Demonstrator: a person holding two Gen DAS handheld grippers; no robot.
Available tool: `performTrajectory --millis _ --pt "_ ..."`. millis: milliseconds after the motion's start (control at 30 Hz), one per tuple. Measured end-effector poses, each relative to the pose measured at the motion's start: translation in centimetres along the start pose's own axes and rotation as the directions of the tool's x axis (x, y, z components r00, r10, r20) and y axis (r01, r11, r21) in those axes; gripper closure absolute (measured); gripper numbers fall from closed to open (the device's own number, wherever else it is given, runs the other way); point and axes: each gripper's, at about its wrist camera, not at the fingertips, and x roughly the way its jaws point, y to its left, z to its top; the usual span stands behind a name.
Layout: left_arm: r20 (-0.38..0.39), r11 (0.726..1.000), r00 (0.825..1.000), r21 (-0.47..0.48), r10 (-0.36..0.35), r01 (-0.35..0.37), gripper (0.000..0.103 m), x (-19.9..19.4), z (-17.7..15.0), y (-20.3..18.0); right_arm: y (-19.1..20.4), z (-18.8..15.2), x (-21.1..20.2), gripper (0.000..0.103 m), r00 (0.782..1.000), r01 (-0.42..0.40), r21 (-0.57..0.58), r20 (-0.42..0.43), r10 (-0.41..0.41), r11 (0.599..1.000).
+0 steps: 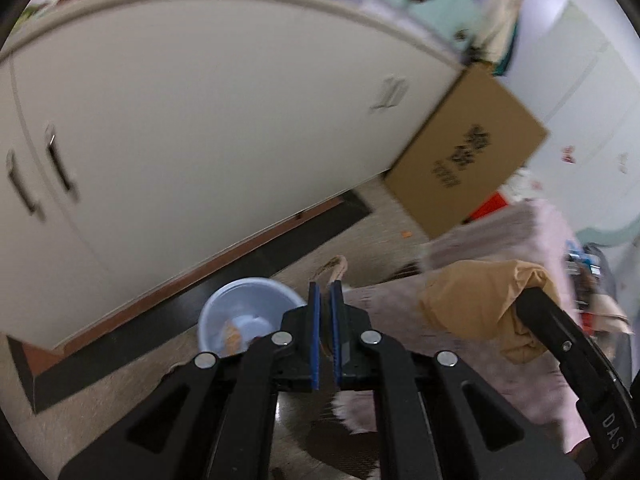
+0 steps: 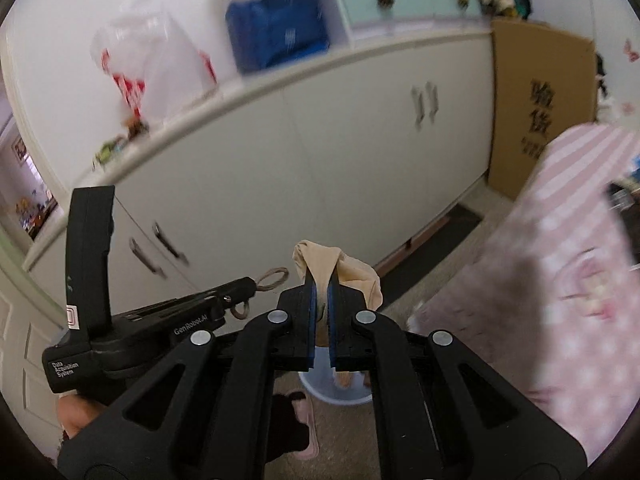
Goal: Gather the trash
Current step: 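Carry both items to the wastebasket and open both tools over it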
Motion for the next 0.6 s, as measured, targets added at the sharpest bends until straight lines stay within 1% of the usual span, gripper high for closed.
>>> performTrajectory --millis 67,133,167,200,267,300,333,467,600 --pt "-0.03 0.999 0.999 -0.027 0.028 -0.029 0.098 1.7 -0.1 1.9 0.2 -0.7 3.0 0.098 0.999 -0.001 -0.001 -0.043 0.001 1.0" --pt "-0.058 0.997 0.997 -0.052 0.05 -0.053 0.098 3.2 -0.2 3.6 0.3 -1.4 5.8 0.097 0.997 -0.023 0.003 -0.078 0.024 1.0" --pt "-0.07 0.996 0.995 -0.062 0.067 -0.072 0.098 3.9 -0.3 4.4 0.3 -1.7 7.0 0.097 0.995 -0.02 0.001 -0.093 0.02 1.0" --pt "-0.076 0.995 0.994 -0.066 0.073 -0.078 0.098 4.2 -0.3 4.8 0.3 -2.0 8.2 0.094 0.994 -0.005 -0.003 -0.112 0.005 1.0" --pt "-0.098 0.993 0.992 -0.075 0.079 -0.086 0.098 5.2 -0.5 5.5 0.0 -2.5 9.7 0.08 0.99 -0.004 0.009 -0.139 0.005 1.0" --pt "-0.112 0.994 0.991 -0.08 0.071 -0.081 0.098 5.8 -0.4 5.8 -0.2 -2.7 10.2 0.055 0.99 0.004 0.014 -0.143 -0.002 1.0" --pt "-0.119 0.994 0.99 -0.081 0.069 -0.079 0.098 6.2 -0.5 5.8 -0.2 -2.8 10.4 0.042 0.99 0.014 0.012 -0.14 -0.012 1.0" --pt "-0.138 0.994 0.988 -0.08 0.068 -0.08 0.097 7.3 -0.6 6.0 -0.6 -3.2 11.3 0.042 0.988 0.038 0.015 -0.151 -0.035 0.999" --pt "-0.152 0.995 0.986 -0.068 0.064 -0.075 0.097 7.8 -0.9 5.3 -0.6 -3.1 11.0 0.042 0.988 0.064 0.007 -0.142 -0.063 0.998"
